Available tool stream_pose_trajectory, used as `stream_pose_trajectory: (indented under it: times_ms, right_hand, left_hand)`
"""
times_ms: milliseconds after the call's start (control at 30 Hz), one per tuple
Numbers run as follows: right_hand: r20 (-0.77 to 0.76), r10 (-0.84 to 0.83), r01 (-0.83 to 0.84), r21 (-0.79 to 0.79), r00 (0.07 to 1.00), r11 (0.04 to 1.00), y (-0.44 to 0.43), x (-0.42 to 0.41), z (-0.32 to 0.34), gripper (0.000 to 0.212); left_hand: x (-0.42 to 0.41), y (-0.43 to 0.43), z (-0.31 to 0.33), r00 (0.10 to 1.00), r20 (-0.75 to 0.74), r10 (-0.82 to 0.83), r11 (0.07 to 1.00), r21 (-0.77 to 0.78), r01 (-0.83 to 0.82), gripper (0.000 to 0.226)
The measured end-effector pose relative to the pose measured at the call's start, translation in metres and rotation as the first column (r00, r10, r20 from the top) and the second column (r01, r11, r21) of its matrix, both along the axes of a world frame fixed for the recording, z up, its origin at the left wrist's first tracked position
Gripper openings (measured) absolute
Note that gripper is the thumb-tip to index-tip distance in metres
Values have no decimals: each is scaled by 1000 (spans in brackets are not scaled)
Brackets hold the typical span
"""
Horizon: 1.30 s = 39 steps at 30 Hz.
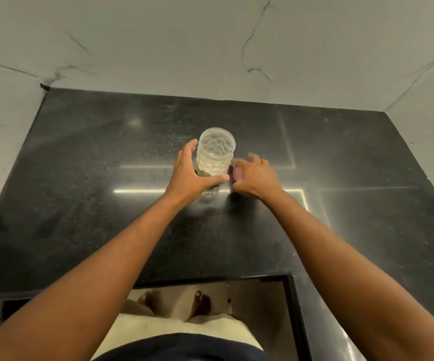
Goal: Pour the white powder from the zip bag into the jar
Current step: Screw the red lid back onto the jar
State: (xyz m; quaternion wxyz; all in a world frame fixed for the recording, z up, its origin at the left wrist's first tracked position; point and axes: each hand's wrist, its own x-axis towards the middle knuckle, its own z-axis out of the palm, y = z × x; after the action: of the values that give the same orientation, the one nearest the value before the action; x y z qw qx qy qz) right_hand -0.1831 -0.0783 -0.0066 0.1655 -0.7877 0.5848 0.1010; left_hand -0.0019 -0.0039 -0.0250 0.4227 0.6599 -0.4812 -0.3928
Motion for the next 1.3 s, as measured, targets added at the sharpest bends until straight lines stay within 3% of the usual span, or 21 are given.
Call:
stream_pose_trajectory:
  times_ms: [100,167,233,267,333,400,467,500,567,667,733,933,1100,1300]
  right_hand:
    - [10,2,-2,5,1000,1000,-10,-1,3,39]
    - [91,-123,124,-7,988,992,-11,-8,8,59]
    - [276,-284,303,-29,918,952,-6,-19,15,78]
    - [429,-345,392,-23,835,920,-2,-24,20,78]
    - [754,-408,537,87,514,839,10,-29,30,70]
    - [890,-398,590,201,223,782,19,-24,40,62]
    - [925,-349,590,198,153,783,25,-15,44,47]
    - [931,-316,575,160,181,802,26,-10,46,39]
    - [914,-204,504,0,350,864,28,0,49,36]
    - [727,-10,298,-269,687,916,25,14,53,42]
    - [610,56,166,-301,790,939,21,22,57,44]
    - [442,78,-4,-165,893,986,8,38,77,83]
    - [208,176,-155,-114,962,981,-8,55,93,88]
    - [-24,212,-213,-139,977,967,-26,75,104,89]
  left_hand:
    - [-5,-18,2,999,-38,-17,999,-45,16,115]
    - [-5,-25,2,1000,-14,2,998,-65,-3,107]
    - [-2,-27,-1,1000,23,17,997,-72,-16,100]
    - [0,-27,-1,999,46,19,997,-74,-16,97]
    - [4,-27,0,997,82,6,997,-73,0,94]
    - [7,-27,1,995,100,-6,997,-72,14,91]
    - [8,-26,2,994,111,-17,997,-70,25,87]
    - [8,-26,3,993,113,-22,997,-69,30,85]
    - [9,-27,3,992,119,-29,997,-66,37,85]
    - [10,-27,3,990,137,-42,997,-65,51,85]
    - [11,-27,4,987,151,-47,996,-64,58,85]
    - [13,-25,3,983,174,-66,995,-65,79,86]
    - [14,-27,-1,980,187,-63,996,-54,75,81]
    - [12,-31,-6,981,183,-62,997,-24,67,92]
